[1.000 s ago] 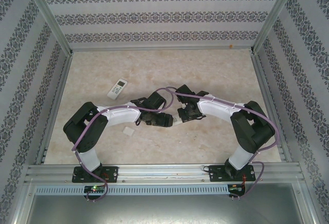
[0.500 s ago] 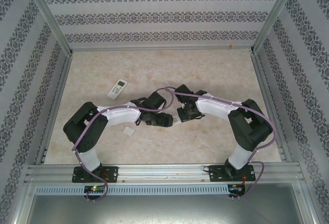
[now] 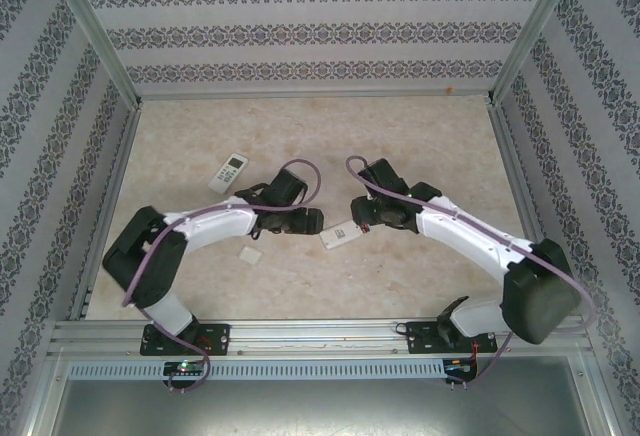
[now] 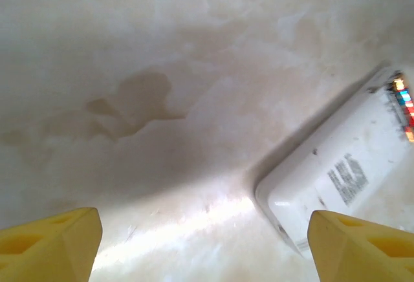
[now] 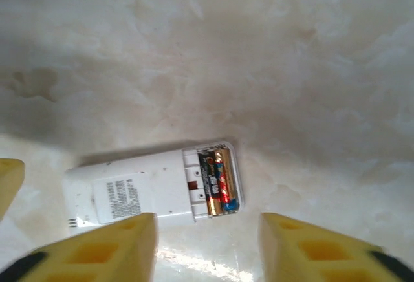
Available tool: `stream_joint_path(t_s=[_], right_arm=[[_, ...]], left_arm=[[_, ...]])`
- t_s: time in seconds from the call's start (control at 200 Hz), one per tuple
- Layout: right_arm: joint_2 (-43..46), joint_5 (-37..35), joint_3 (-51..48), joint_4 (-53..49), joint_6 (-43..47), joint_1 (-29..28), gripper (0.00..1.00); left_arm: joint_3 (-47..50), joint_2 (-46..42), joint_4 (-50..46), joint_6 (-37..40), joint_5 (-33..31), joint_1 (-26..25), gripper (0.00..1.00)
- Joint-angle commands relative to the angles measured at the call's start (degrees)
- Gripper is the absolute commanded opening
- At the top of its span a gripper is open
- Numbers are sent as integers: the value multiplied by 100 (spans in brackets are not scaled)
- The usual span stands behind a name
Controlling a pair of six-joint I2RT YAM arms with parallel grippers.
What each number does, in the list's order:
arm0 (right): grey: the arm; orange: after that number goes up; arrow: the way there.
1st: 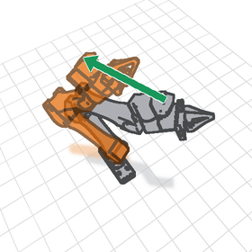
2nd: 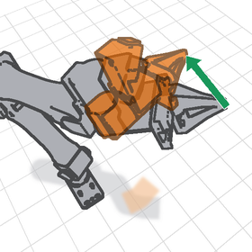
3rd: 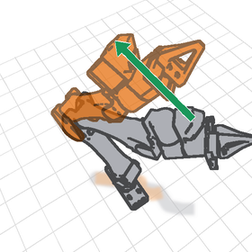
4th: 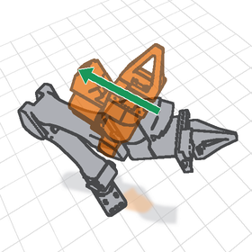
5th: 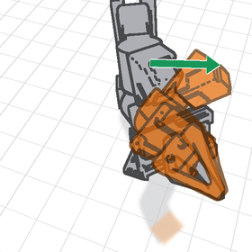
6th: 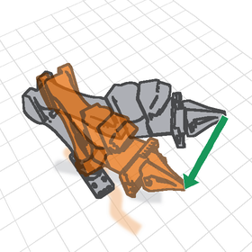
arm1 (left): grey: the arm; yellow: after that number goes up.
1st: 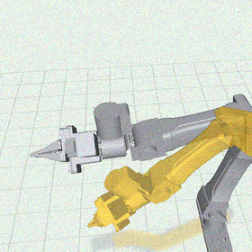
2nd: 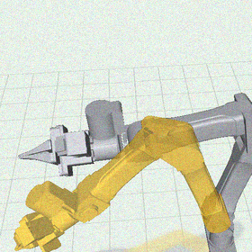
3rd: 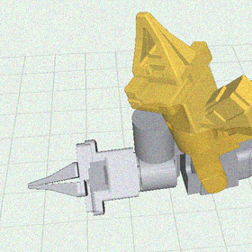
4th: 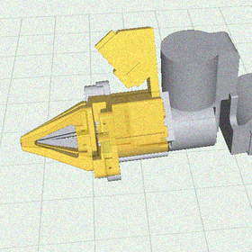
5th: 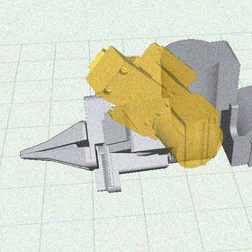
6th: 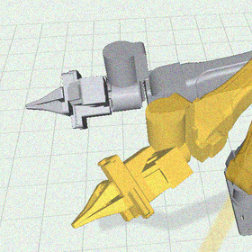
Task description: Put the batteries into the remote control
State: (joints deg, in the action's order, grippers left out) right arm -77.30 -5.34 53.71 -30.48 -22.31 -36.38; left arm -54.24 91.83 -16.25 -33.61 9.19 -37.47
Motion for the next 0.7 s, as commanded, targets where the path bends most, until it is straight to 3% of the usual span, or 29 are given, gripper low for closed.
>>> stream_joint_path(t_s=[0.0, 0.195, 0.385, 0.535, 0.694], right_arm=[[304, 20, -151, 702, 328, -523, 63], [-670, 49, 376, 1476, 229, -1893, 73], [-2432, 557, 1672, 1299, -112, -2535, 71], [-3707, 828, 2840, 674, 50, -2710, 68], [-4416, 815, 3418, 434, 113, -2694, 54]], left_arm=[[291, -1093, -209, -5, -553, 271, 85], [1054, -3323, -735, -319, -842, 1505, 88], [1197, -4359, -1519, -330, -748, 2506, 89], [1386, -4726, -1522, -500, -700, 2756, 89], [1512, -4778, -1515, -585, -681, 2812, 89]])
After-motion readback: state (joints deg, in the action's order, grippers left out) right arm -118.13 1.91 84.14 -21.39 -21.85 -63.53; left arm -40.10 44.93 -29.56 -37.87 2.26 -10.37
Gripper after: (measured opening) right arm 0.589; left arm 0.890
